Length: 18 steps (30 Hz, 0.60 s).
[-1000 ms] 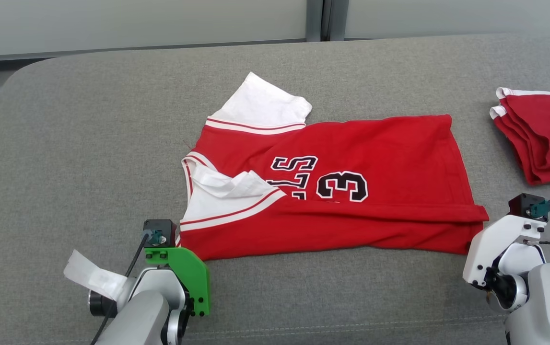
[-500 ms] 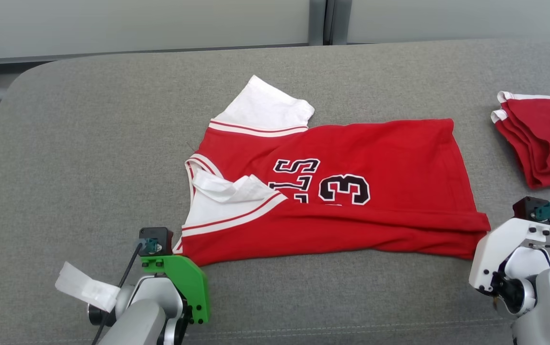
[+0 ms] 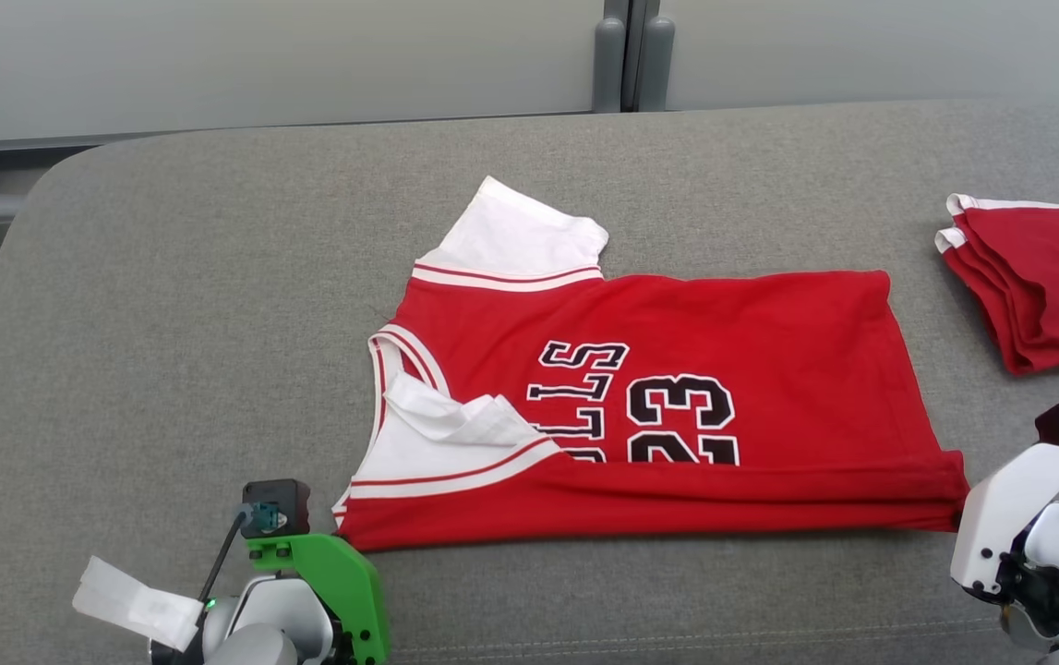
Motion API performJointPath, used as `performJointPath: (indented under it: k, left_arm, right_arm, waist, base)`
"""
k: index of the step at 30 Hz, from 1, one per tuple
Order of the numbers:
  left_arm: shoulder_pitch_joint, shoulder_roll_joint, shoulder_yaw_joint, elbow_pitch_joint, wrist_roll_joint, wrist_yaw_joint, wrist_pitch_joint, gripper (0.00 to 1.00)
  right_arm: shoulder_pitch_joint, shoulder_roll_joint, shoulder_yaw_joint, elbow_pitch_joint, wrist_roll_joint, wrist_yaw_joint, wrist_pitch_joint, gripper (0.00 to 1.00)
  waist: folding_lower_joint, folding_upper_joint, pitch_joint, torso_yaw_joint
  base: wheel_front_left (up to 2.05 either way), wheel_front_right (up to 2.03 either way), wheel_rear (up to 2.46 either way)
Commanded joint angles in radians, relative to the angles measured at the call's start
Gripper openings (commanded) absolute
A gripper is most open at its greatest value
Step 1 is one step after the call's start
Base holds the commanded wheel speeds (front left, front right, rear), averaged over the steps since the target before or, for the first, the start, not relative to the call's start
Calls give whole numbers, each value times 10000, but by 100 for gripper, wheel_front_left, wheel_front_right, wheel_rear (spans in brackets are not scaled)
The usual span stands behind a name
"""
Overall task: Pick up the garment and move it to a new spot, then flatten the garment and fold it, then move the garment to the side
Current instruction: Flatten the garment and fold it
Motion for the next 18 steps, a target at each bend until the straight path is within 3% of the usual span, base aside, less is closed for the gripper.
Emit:
performJointPath:
  k: [1, 11, 15, 16, 17, 18]
  left_arm:
    - [234, 200, 24, -88, -28, 122, 92, 0]
    - [1063, 611, -55, -1164, -112, 481, 480, 0]
    - [1216, 624, -175, -1306, -121, 431, 581, 0]
    - [1204, 588, -206, -1331, -116, 441, 561, 5]
    - [1197, 582, -246, -1351, -62, 465, 547, 45]
    - [1203, 585, -276, -1354, -25, 485, 542, 100]
  right_arm:
    - [154, -63, -54, -68, -74, -18, 134, 0]
    - [627, 57, -217, -426, 57, -18, 706, 0]
    - [755, 121, -163, -372, 56, -16, 714, 0]
    - [732, 138, -195, -346, 54, -16, 620, 2]
    - [715, 154, -196, -291, 26, -16, 554, 22]
    - [740, 172, -146, -230, -3, -16, 538, 41]
  waist:
    - [0, -1, -11, 19]
    - [0, -1, -48, 205]
    - [0, -1, -59, 208]
    - [0, -1, -63, 199]
    - [0, -1, -67, 189]
    - [0, -1, -77, 182]
  base:
    - [0, 0, 0]
    - [0, 0, 0]
    - [0, 0, 0]
    - [0, 0, 0]
    - [0, 0, 0]
    - [0, 0, 0]
